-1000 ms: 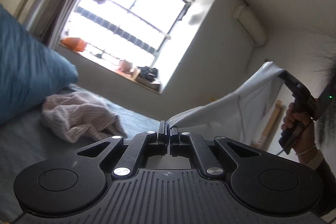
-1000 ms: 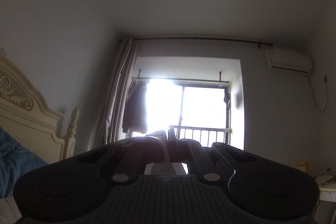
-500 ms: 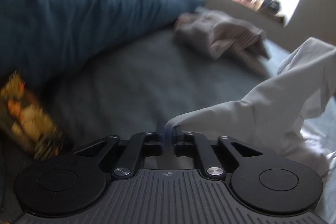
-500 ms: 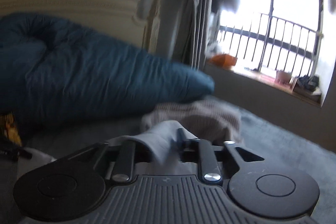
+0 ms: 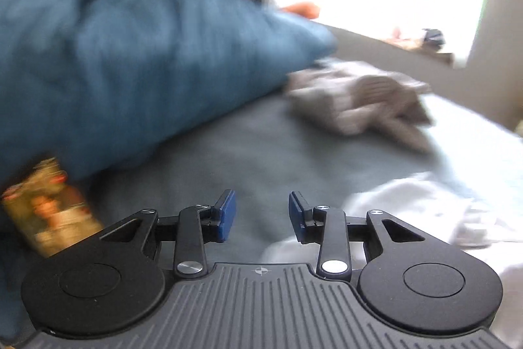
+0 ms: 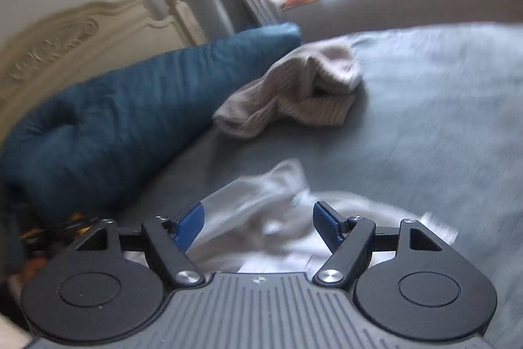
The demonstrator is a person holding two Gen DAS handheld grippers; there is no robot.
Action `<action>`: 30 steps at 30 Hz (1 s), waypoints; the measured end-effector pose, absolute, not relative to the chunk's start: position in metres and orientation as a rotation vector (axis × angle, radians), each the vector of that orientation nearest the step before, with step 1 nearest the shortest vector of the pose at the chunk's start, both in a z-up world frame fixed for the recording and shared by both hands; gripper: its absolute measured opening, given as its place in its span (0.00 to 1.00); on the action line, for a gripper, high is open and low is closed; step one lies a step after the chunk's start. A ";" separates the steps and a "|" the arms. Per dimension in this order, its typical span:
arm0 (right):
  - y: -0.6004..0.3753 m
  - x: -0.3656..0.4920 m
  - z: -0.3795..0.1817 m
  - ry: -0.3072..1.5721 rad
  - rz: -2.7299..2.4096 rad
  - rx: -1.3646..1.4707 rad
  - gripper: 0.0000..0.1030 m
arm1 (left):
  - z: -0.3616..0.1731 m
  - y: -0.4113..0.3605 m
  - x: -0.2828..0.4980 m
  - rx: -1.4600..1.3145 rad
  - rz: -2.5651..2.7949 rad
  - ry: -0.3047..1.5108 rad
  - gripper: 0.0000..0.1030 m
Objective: Fold clothes
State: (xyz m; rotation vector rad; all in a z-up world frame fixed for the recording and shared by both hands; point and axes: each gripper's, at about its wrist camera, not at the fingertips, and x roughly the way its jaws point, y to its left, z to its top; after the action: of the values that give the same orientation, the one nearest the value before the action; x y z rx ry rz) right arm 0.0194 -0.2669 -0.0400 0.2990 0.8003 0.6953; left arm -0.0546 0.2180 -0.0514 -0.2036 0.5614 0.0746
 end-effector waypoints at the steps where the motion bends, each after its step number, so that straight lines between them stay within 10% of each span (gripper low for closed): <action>1: -0.268 0.012 -0.048 0.838 0.710 0.296 0.74 | -0.051 0.209 -0.054 -0.200 -0.009 0.572 0.38; 4: -0.255 -0.006 -0.083 0.965 0.657 0.174 0.68 | -0.058 0.173 -0.051 -0.169 -0.244 0.638 0.39; 9: -0.244 -0.022 -0.146 1.175 0.541 0.164 0.03 | -0.079 0.104 -0.055 -0.047 -0.549 0.723 0.44; 30: -0.168 0.003 -0.109 1.147 0.936 0.745 0.01 | -0.086 0.064 -0.064 -0.090 -0.566 0.691 0.61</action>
State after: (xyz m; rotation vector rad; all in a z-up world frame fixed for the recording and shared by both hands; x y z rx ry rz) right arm 0.0030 -0.1679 -0.1087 0.7453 1.1475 0.9359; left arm -0.0641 0.0635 -0.0863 -0.0898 0.6909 -0.5657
